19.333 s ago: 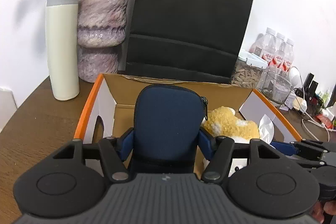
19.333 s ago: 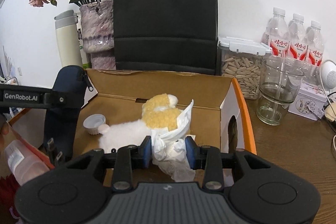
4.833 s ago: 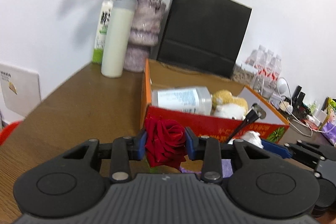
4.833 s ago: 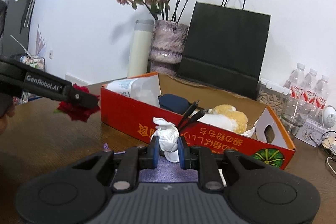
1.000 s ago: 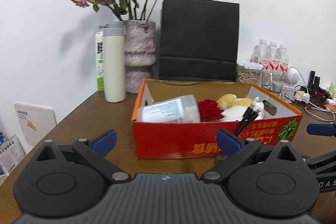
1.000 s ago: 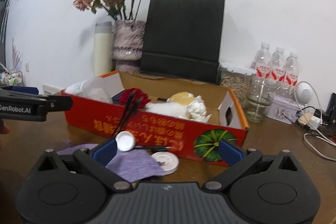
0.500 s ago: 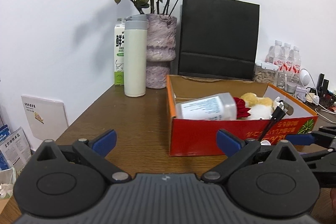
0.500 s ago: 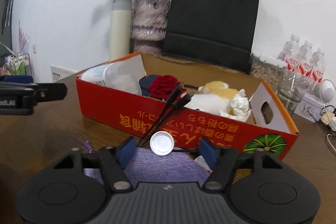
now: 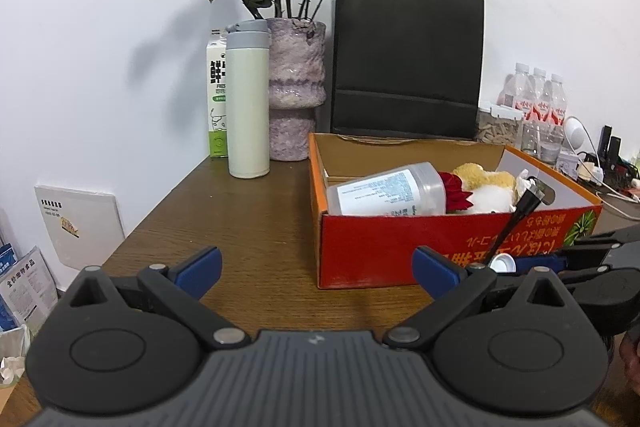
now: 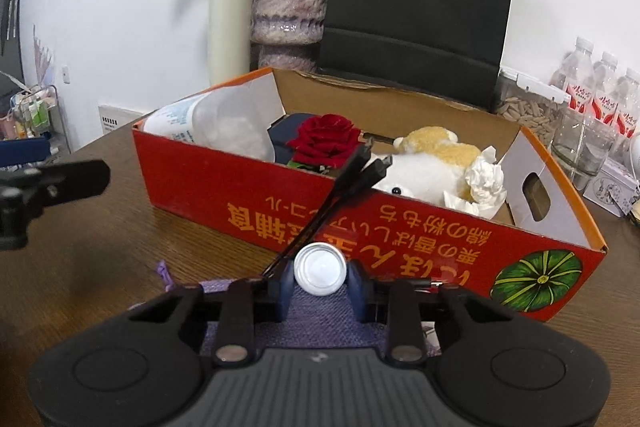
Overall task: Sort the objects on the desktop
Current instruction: 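Grasp the white bottle cap on the purple cloth with the right gripper, then grasp the black cable with the left gripper while the right gripper lifts the cap toward the box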
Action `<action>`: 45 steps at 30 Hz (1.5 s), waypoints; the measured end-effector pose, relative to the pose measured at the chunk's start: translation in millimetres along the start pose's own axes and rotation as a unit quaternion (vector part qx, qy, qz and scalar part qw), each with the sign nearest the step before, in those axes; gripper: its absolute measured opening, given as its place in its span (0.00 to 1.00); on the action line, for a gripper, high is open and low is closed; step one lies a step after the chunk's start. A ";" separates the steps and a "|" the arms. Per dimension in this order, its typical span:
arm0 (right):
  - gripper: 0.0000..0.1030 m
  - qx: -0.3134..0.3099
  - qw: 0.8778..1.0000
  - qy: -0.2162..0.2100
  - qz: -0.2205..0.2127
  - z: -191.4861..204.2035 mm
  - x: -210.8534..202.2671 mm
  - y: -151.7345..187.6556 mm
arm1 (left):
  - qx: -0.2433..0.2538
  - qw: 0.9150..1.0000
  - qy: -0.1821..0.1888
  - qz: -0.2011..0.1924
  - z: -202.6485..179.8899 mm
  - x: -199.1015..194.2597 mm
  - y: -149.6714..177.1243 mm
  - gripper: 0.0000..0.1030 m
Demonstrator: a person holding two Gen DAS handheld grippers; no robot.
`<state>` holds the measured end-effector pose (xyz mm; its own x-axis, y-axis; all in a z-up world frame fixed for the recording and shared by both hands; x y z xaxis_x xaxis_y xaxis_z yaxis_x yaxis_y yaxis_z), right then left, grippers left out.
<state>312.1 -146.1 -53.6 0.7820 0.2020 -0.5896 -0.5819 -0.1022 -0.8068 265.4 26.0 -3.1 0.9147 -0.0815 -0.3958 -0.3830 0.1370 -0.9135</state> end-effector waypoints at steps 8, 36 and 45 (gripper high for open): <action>0.27 0.004 1.000 -0.012 -0.020 -8.8 -14.3 -0.3 | 0.032 0.999 0.022 -0.003 -23.7 2.0 -1.0 1.00; 0.27 -0.010 0.999 0.001 -0.048 -75.0 -39.2 17.1 | 0.032 0.992 0.078 0.092 -114.3 65.1 -7.6 0.55; 0.27 -0.003 0.999 0.007 -0.046 -85.7 -37.8 19.4 | 0.022 0.990 0.084 0.107 -118.6 70.4 -5.9 0.36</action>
<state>290.4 -239.2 -50.1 0.8358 0.1968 -0.5126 -0.5053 -0.0893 -0.8583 316.8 -97.6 -36.8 0.7770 -0.2090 -0.5938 -0.5570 0.2113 -0.8032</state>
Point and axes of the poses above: each gripper's, at about its wrist camera, not at the fingertips, and x roughly the way its jaws point, z to its left, y to its underside, the point moved 2 cm from there along x, roughly the way its jaws point, and after that the axes turned 7 degrees about x, right-handed, at the moved point
